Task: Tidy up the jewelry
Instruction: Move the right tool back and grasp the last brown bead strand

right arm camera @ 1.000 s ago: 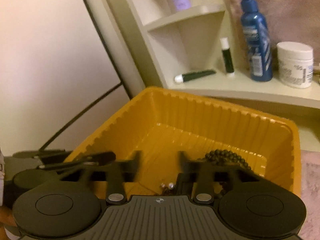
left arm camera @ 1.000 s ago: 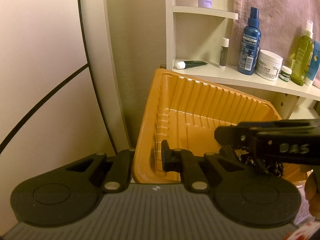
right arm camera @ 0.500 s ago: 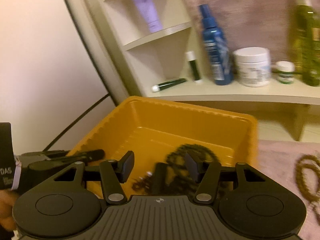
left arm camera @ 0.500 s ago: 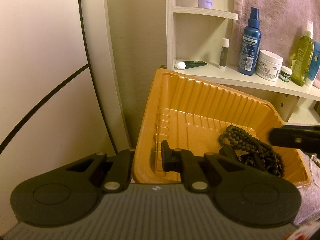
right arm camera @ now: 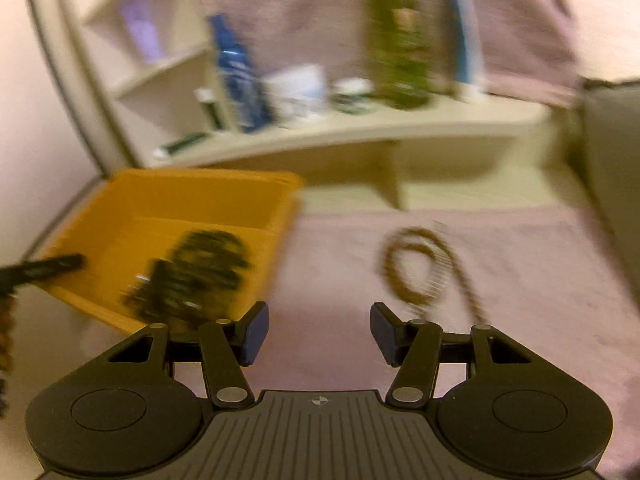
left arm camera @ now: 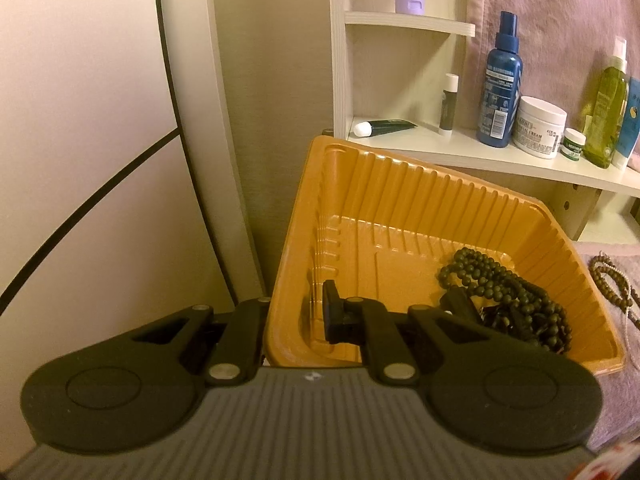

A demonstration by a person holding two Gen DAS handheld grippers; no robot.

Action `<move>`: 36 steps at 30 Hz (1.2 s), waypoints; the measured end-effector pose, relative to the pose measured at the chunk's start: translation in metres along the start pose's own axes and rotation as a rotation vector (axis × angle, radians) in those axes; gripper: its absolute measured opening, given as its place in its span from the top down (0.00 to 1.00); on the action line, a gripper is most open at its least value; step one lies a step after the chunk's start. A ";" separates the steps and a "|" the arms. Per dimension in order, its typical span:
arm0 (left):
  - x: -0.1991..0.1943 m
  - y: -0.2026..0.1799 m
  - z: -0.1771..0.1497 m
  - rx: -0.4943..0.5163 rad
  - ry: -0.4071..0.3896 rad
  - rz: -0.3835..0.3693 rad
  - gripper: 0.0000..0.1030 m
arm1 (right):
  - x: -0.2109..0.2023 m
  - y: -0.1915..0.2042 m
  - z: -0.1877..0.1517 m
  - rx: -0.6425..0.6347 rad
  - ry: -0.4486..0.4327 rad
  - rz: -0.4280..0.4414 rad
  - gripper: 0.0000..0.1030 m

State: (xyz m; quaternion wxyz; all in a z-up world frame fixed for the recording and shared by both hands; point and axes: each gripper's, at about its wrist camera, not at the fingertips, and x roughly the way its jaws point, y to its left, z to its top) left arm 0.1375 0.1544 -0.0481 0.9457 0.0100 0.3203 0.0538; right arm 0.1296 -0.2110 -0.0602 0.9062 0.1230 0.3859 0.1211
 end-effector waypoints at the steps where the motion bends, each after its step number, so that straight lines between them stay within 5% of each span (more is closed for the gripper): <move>1: 0.000 0.000 0.000 0.001 0.000 0.000 0.90 | -0.001 -0.008 -0.003 0.005 0.006 -0.026 0.45; 7: 0.002 0.000 0.000 0.003 0.005 0.005 0.90 | -0.006 -0.049 -0.012 0.048 0.009 -0.125 0.47; 13: 0.002 -0.001 0.000 0.005 0.005 0.005 0.90 | 0.005 -0.068 -0.003 0.051 0.021 -0.136 0.66; 21: 0.002 -0.001 0.000 0.007 0.005 0.005 0.90 | 0.027 -0.067 0.006 -0.012 0.046 -0.126 0.81; 28: 0.001 -0.001 0.000 0.009 0.005 0.005 0.90 | 0.048 -0.067 0.010 -0.085 0.062 -0.147 0.81; 31: 0.001 -0.001 -0.001 0.009 0.003 0.006 0.90 | 0.051 -0.058 0.011 -0.196 0.077 -0.165 0.94; 36: 0.000 -0.001 -0.002 0.008 0.003 0.006 0.90 | 0.039 -0.054 0.013 -0.203 0.025 -0.168 0.94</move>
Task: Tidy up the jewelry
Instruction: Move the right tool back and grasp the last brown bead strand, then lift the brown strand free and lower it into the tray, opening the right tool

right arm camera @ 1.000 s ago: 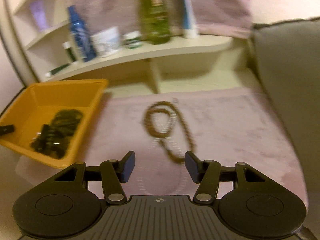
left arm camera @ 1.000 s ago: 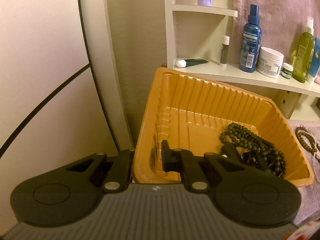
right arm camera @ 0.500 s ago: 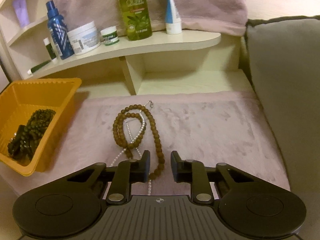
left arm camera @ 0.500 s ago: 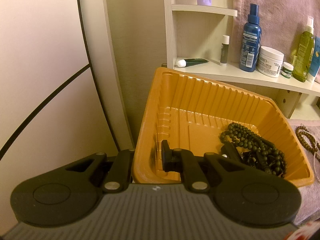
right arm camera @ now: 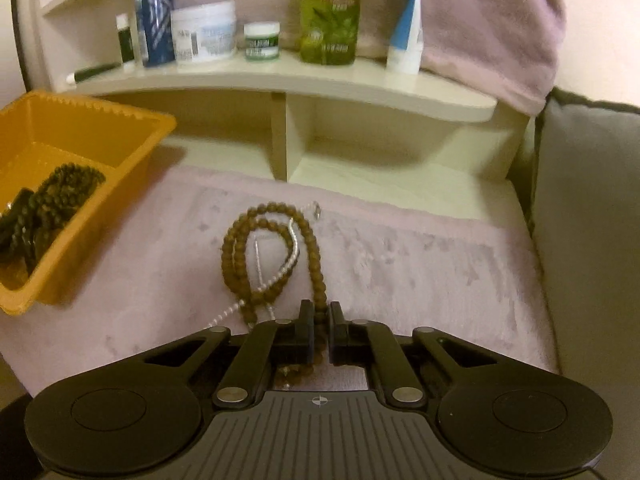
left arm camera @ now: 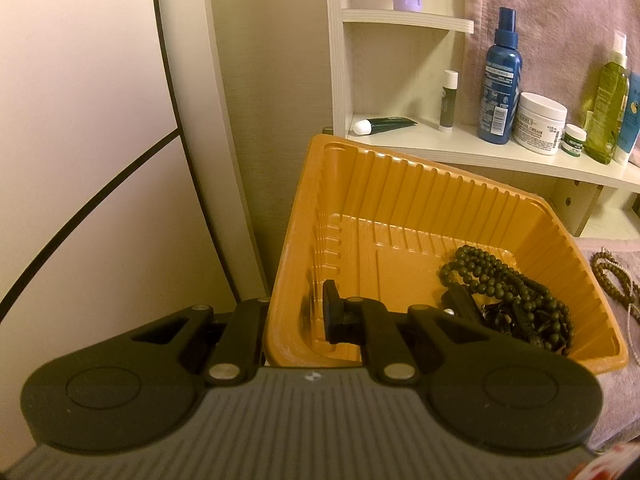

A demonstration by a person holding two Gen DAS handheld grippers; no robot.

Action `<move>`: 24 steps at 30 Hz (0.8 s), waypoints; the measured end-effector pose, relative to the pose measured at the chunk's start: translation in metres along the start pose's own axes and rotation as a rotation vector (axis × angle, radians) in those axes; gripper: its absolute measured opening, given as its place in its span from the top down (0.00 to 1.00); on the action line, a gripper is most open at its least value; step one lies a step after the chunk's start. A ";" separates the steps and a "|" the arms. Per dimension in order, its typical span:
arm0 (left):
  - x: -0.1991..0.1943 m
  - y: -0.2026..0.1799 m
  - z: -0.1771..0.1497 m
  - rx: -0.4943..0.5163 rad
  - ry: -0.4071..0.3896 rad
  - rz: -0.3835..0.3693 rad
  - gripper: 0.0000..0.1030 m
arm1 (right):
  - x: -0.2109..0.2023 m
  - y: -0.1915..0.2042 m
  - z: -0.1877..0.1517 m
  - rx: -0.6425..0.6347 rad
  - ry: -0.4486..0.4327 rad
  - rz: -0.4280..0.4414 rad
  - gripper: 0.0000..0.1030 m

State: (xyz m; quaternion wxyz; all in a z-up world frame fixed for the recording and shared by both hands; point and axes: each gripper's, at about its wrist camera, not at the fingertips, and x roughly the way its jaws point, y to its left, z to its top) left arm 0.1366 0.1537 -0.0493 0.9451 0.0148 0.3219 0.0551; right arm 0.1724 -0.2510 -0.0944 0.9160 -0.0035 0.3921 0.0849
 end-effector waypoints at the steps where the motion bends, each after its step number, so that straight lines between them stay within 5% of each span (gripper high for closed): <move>1: 0.000 0.000 0.000 0.000 0.000 0.000 0.90 | -0.007 -0.001 0.003 0.023 -0.027 0.007 0.94; 13: -0.004 0.000 0.000 0.000 -0.008 -0.004 0.90 | -0.093 -0.001 0.066 0.112 -0.318 0.114 0.94; 24: -0.007 0.001 0.001 -0.004 -0.018 -0.013 0.90 | -0.137 -0.002 0.096 0.136 -0.431 0.159 0.94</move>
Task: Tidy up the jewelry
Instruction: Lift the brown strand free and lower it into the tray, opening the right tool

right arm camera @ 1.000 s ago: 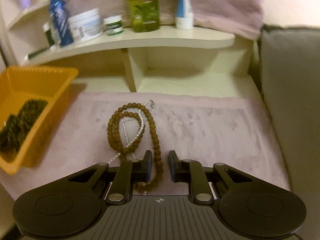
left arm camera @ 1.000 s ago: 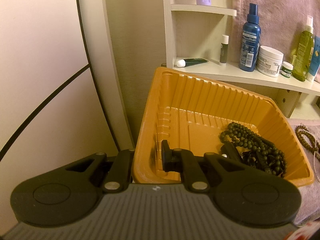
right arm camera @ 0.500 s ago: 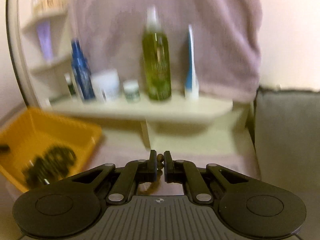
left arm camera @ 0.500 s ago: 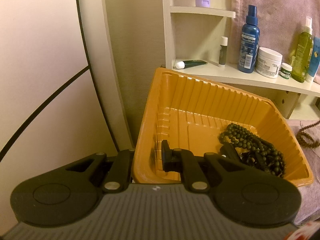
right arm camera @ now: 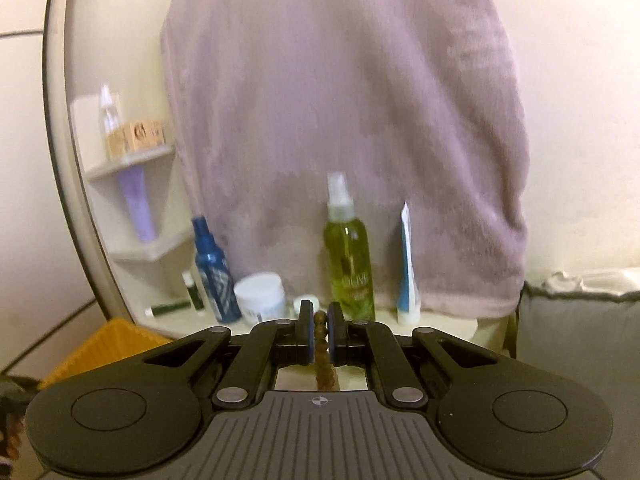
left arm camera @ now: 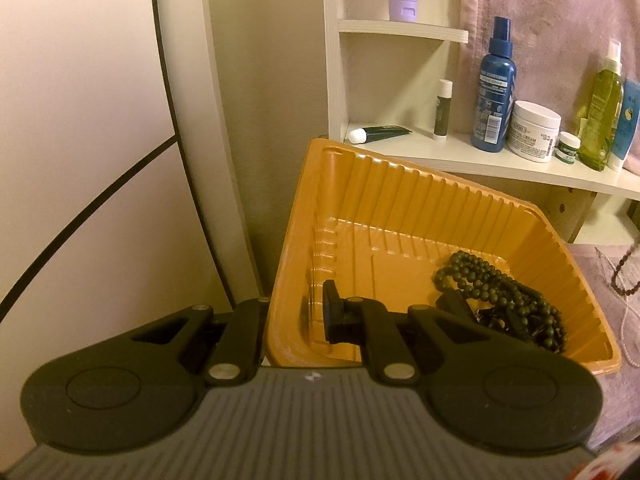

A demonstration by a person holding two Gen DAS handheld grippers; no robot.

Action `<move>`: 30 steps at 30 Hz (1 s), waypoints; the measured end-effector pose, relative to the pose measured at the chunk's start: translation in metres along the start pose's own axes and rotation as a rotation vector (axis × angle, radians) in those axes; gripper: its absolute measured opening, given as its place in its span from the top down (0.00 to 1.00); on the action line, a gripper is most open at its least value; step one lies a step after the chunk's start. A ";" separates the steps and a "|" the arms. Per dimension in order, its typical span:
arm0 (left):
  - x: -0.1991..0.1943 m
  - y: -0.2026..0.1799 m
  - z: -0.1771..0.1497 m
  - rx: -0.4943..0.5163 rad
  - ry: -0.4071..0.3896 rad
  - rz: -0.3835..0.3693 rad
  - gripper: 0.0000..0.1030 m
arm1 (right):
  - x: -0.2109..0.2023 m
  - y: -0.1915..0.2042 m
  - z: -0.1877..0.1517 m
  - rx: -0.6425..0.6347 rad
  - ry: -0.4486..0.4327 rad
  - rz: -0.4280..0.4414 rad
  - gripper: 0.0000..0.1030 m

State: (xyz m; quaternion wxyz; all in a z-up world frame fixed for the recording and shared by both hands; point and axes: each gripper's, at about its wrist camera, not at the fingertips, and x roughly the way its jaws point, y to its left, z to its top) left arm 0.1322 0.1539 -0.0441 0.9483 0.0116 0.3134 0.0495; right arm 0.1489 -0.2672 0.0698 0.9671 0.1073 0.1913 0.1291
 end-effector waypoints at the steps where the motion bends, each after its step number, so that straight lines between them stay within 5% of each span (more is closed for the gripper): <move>1: 0.000 0.000 0.000 0.000 0.000 0.000 0.90 | -0.002 0.002 0.003 0.000 -0.010 0.006 0.94; 13: 0.000 0.001 0.001 0.002 -0.001 -0.003 0.90 | -0.011 0.035 0.023 -0.004 -0.034 0.107 0.94; 23: -0.001 0.000 0.002 0.000 -0.006 -0.007 0.90 | 0.009 0.092 0.037 0.017 -0.058 0.325 0.94; 30: -0.001 0.001 0.002 -0.003 -0.006 -0.011 0.90 | 0.048 0.135 0.024 0.029 0.002 0.433 0.94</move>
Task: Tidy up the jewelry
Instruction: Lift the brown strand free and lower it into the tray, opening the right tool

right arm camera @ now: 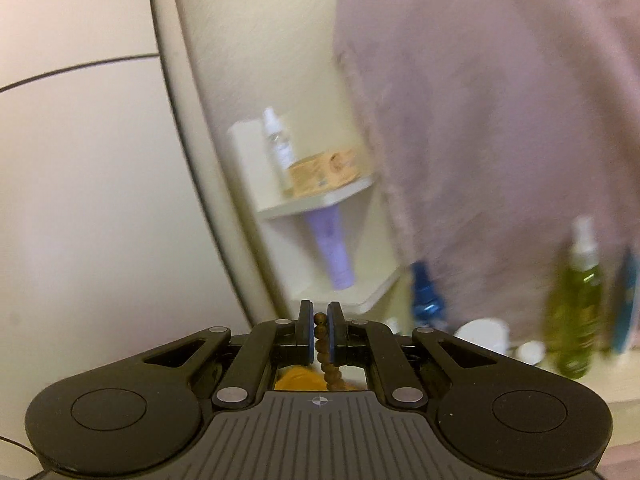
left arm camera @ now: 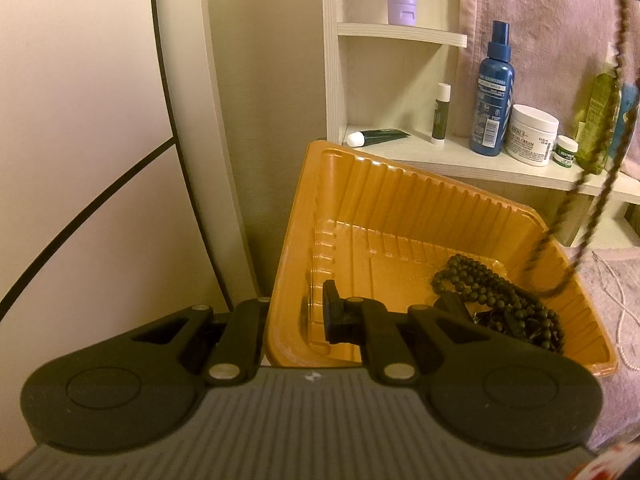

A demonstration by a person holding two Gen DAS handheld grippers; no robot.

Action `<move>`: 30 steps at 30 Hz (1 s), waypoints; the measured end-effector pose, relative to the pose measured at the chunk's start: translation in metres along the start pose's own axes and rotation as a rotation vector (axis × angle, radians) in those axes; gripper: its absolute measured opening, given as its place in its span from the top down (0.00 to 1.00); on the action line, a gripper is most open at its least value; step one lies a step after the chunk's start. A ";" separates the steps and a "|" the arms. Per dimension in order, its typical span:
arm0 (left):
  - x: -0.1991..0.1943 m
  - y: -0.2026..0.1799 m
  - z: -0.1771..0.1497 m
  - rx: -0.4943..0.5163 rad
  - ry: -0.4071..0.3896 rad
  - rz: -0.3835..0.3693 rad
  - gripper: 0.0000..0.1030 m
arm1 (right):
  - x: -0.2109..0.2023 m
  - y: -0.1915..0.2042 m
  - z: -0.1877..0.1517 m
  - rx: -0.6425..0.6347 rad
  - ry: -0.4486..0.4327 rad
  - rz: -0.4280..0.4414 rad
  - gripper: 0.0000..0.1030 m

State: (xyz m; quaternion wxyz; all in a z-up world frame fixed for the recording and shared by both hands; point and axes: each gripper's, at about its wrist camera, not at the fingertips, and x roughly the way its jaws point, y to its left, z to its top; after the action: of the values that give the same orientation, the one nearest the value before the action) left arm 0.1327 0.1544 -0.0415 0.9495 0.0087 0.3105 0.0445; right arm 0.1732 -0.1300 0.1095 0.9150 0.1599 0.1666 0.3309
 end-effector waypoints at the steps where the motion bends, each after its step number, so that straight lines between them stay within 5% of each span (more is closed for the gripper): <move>1: 0.000 0.000 0.000 -0.001 0.000 0.000 0.90 | 0.006 0.001 -0.003 0.010 0.003 0.005 0.94; 18: 0.001 0.001 0.000 -0.014 -0.002 -0.006 0.90 | 0.077 -0.030 -0.105 0.081 0.339 -0.088 0.94; 30: 0.003 0.001 0.000 -0.014 0.000 -0.005 0.90 | 0.094 -0.045 -0.137 0.042 0.458 -0.156 0.94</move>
State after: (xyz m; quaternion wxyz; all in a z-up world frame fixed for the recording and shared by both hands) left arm 0.1352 0.1560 -0.0429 0.9497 0.0015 0.3100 0.0444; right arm 0.2096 -0.0760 -0.0499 0.8726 0.0861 0.3885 0.2833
